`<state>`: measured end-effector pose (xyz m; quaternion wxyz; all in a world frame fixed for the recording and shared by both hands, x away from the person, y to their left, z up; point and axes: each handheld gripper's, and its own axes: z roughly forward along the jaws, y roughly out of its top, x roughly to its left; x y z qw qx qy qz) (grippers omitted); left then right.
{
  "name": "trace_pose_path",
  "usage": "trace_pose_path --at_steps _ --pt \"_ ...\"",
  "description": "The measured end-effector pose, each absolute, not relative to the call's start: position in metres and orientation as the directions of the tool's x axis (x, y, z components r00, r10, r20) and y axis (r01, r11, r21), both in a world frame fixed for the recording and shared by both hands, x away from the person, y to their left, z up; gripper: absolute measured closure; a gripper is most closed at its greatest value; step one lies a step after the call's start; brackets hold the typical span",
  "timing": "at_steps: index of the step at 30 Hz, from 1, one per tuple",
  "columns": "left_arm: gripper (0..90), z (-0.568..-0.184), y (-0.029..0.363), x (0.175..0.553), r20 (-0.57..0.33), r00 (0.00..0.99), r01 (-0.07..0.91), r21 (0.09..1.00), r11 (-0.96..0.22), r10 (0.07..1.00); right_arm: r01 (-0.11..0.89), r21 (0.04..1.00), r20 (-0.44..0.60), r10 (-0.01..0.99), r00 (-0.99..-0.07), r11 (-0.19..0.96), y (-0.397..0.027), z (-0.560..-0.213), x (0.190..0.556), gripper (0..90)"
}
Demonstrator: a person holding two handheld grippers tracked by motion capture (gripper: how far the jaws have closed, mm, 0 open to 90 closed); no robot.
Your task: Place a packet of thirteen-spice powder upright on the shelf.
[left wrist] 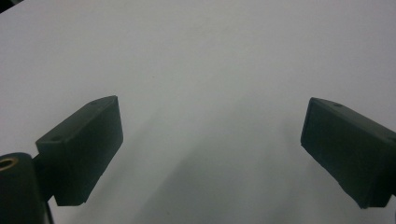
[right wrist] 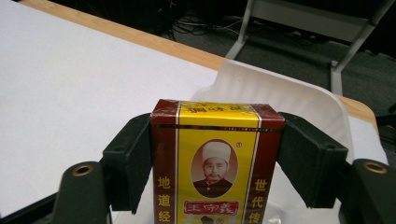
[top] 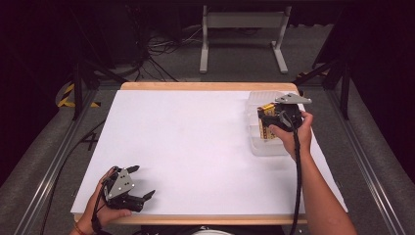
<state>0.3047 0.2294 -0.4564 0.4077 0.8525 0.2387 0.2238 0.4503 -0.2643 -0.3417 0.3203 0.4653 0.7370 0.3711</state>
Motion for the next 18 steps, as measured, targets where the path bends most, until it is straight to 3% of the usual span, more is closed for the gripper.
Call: trace_pose_path --at_steps 18 --pt "6.4 -0.456 0.229 0.305 0.186 0.785 0.226 0.802 -0.552 0.591 0.47 0.827 -0.13 0.918 -0.375 0.309 -0.278 -0.347 0.437 30.2"
